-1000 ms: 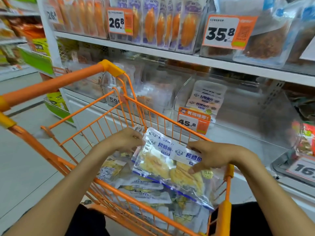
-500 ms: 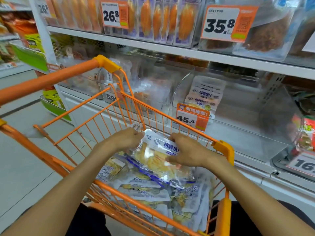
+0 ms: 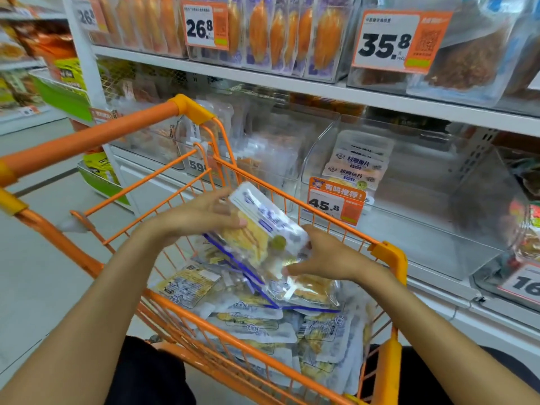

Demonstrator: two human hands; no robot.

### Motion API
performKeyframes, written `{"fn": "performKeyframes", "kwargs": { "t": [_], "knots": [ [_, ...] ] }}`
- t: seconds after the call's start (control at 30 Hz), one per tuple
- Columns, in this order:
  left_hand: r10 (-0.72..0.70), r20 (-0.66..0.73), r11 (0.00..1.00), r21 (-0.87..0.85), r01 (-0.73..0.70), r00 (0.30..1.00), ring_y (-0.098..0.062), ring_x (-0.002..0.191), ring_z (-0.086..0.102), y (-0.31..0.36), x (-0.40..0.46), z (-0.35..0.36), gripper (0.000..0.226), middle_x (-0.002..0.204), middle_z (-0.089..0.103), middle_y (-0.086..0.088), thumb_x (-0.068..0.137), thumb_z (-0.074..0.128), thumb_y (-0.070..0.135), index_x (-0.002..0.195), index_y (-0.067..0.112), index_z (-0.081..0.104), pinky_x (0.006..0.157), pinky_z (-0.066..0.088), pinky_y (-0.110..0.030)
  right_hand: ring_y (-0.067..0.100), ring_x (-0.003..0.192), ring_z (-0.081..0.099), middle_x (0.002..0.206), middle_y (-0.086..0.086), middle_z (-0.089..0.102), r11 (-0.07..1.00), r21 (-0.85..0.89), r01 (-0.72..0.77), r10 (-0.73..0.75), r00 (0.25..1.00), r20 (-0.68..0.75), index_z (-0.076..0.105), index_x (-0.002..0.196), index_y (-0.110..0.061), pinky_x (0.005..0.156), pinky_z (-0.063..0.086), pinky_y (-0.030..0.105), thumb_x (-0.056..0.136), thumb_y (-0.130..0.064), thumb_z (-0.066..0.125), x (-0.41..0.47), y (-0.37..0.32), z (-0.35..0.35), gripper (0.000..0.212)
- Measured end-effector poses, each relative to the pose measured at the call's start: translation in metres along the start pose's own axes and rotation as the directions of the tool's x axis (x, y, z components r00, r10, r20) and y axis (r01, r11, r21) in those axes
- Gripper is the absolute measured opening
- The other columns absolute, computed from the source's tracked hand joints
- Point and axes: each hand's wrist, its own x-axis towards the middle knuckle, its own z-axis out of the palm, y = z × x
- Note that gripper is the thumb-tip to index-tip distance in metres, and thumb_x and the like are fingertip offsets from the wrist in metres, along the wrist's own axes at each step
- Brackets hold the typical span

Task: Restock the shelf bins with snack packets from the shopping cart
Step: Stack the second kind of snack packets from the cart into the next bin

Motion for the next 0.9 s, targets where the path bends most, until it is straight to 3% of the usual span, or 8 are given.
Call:
{"fn": "performKeyframes", "kwargs": {
  "t": [0.13, 0.3, 0.43, 0.5, 0.6, 0.7, 0.8, 0.9],
  "knots": [
    [-0.013, -0.268, 0.995, -0.101, -0.015, 0.963, -0.016, 0.118, 0.051, -0.005, -0.006, -0.016, 0.054, 0.130, 0.054, -0.001, 0.091, 0.063, 0.016, 0.140, 0.024, 0.042, 0.089, 0.040, -0.032, 0.017, 0.104, 0.055, 0.127, 0.002, 0.054, 0.985, -0.171, -0.024, -0.002, 0.989, -0.149, 0.044, 0.137, -0.015, 0.075, 0.046, 0.024, 0.075, -0.021, 0.079, 0.001, -0.005, 0.009, 0.071],
    [-0.121, -0.307, 0.989, -0.121, 0.087, 0.944, -0.029, 0.122, 0.051, -0.009, -0.004, -0.019, 0.053, 0.141, 0.049, -0.007, 0.093, 0.060, 0.012, 0.142, 0.022, 0.041, 0.094, 0.044, -0.040, 0.015, 0.090, 0.065, 0.105, 0.004, 0.070, 0.994, 0.100, 0.033, -0.032, 0.999, -0.007, 0.070, 0.106, -0.010, 0.075, 0.051, 0.027, 0.080, -0.021, 0.076, 0.003, -0.002, -0.004, 0.029],
    [-0.129, -0.354, 0.986, -0.142, 0.083, 0.926, -0.023, 0.105, 0.052, -0.006, -0.007, -0.023, 0.044, 0.127, 0.055, -0.005, 0.096, 0.054, 0.008, 0.137, 0.019, 0.045, 0.086, 0.040, -0.035, -0.003, 0.048, 0.053, 0.066, -0.004, 0.068, 0.947, 0.307, 0.096, -0.089, 0.995, -0.036, 0.074, 0.086, -0.003, 0.049, 0.038, 0.008, 0.087, -0.018, 0.067, -0.020, -0.008, -0.043, 0.017],
    [-0.146, -0.367, 0.983, -0.157, 0.093, 0.919, -0.023, 0.104, 0.051, -0.006, -0.007, -0.024, 0.042, 0.129, 0.055, -0.007, 0.097, 0.051, 0.006, 0.136, 0.019, 0.046, 0.082, 0.043, -0.034, -0.001, 0.044, 0.046, 0.056, -0.010, 0.061, 0.901, 0.423, 0.095, -0.086, 0.996, -0.039, 0.071, 0.068, -0.018, 0.047, 0.033, 0.009, 0.089, -0.018, 0.065, -0.026, -0.008, -0.050, 0.022],
    [-0.178, -0.248, 0.951, -0.293, 0.102, 0.952, -0.024, 0.116, 0.052, 0.000, -0.008, -0.015, 0.031, 0.136, 0.053, -0.004, 0.095, 0.052, 0.007, 0.122, 0.023, 0.052, 0.097, 0.044, -0.039, 0.009, 0.053, 0.037, 0.058, -0.001, 0.045, 0.856, 0.504, 0.114, -0.075, 0.992, -0.098, 0.059, 0.063, -0.019, 0.049, 0.032, 0.016, 0.091, -0.023, 0.062, -0.018, -0.013, -0.039, 0.028],
    [-0.155, -0.124, 0.904, -0.419, 0.090, 0.980, -0.022, 0.138, 0.032, 0.005, -0.008, -0.001, 0.045, 0.149, 0.038, 0.001, 0.082, 0.064, 0.025, 0.124, 0.013, 0.056, 0.115, 0.023, -0.052, 0.017, 0.059, 0.049, 0.068, 0.006, 0.054, 0.807, 0.573, 0.145, 0.006, 0.967, -0.253, 0.059, 0.078, -0.014, 0.048, 0.042, 0.018, 0.096, -0.025, 0.056, -0.002, -0.019, -0.019, 0.021],
    [-0.125, -0.158, 0.896, -0.442, 0.043, 0.980, -0.018, 0.131, 0.041, 0.006, -0.004, 0.016, 0.032, 0.139, 0.050, 0.002, 0.087, 0.055, 0.025, 0.113, 0.010, 0.065, 0.113, 0.026, -0.051, 0.029, 0.096, 0.063, 0.106, 0.015, 0.064, 0.781, 0.593, 0.194, 0.087, 0.907, -0.411, 0.062, 0.102, -0.011, 0.080, 0.056, 0.038, 0.097, -0.036, 0.052, 0.012, -0.021, 0.003, 0.027],
    [-0.185, -0.304, 0.864, -0.503, 0.007, 0.934, -0.025, 0.127, 0.046, 0.012, 0.001, 0.029, 0.037, 0.140, 0.049, -0.003, 0.099, 0.042, 0.028, 0.130, 0.013, 0.055, 0.108, 0.034, -0.049, 0.024, 0.120, 0.054, 0.129, 0.003, 0.056, 0.765, 0.600, 0.235, 0.101, 0.876, -0.472, 0.054, 0.126, -0.029, 0.099, 0.046, 0.051, 0.080, -0.066, 0.050, 0.014, -0.028, 0.015, 0.059]
  ]
}}
